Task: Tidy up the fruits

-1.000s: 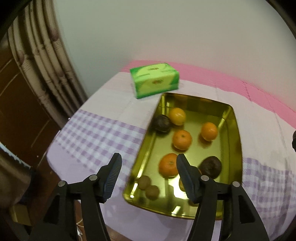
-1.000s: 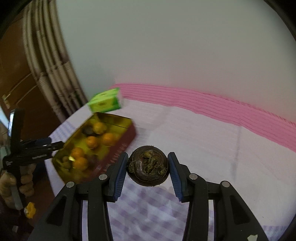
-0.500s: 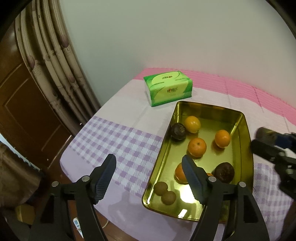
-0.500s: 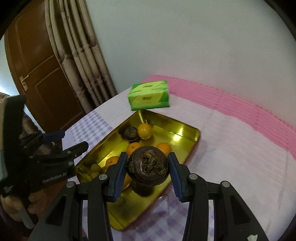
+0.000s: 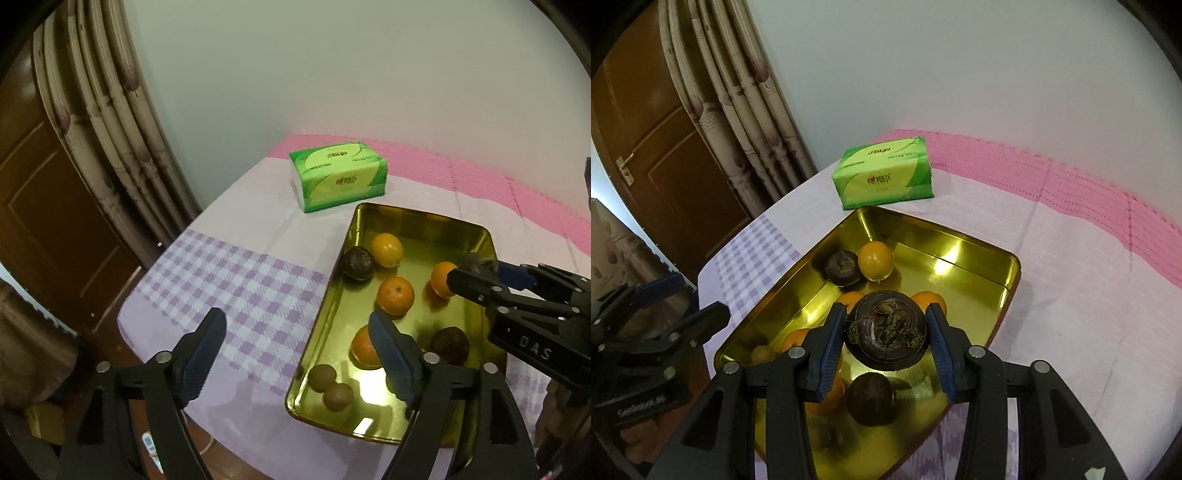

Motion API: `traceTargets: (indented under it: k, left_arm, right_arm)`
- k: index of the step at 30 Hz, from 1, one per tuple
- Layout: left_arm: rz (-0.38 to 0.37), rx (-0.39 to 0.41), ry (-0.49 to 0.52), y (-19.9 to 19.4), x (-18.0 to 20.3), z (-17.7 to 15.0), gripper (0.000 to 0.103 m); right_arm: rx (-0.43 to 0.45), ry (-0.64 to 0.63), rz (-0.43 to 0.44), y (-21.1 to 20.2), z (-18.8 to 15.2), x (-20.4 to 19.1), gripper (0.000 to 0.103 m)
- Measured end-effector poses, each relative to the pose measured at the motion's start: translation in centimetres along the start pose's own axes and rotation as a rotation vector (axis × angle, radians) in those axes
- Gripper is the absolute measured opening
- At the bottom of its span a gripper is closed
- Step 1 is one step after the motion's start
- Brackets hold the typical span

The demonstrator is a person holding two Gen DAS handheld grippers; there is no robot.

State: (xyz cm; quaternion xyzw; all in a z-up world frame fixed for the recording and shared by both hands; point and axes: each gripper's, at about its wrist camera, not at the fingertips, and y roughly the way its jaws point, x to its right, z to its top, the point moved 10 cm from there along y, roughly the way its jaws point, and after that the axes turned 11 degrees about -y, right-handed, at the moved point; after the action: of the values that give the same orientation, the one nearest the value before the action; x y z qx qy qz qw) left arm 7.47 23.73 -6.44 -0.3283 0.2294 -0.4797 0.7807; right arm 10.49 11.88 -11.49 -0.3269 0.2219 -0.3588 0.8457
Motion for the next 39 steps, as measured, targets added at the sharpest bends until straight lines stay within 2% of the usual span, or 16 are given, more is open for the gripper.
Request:
traceTargets:
  k: [8,15,20,23,25,27,30,39]
  left_arm:
    - [0.0,0.038,-0.023,-0.7,-0.6,0.8,0.087]
    - [-0.002,0.058,-0.021,-1.0,-0.6,1.0,0.088]
    - [-0.002,0.073,-0.029,-1.6,-0.6,1.2,0.088]
    - [-0.03,0.086,-0.05,-2.2,-0.7,1.5,0.088]
    - [-0.033,0.095,-0.054,-2.8,-0.6,1.7,0.088]
    - [-0.048,0.114,-0.05,-3.5,-0.4,1.9,0.088]
    - [-0.074,0.145,-0.043,-5.0,0.2,2.1,0.09]
    - [-0.135,0.253,-0.059,-9.9,0.7,3.0,0.099]
  right_arm:
    - [-0.021,0.01,0.016,1.6,-0.1,-0.6,0.043]
    - [0.026,0.025,0.021,0.7,0.6,-0.5,0.044]
    - [0.103,0.001,-0.035,-2.6,1.1,-0.6,0.06]
    - [0.163,-0.022,-0.091,-5.4,1.2,-0.7,0.067]
    - [0.203,-0.046,-0.141,-7.5,1.2,-0.9,0.076]
    - [0.241,-0.066,-0.18,-9.5,1.3,-1.1,0.079]
    - [0.289,-0.094,-0.227,-12.0,1.3,-1.6,0.091]
    - [0.385,-0.149,-0.324,-18.1,0.9,-3.0,0.098]
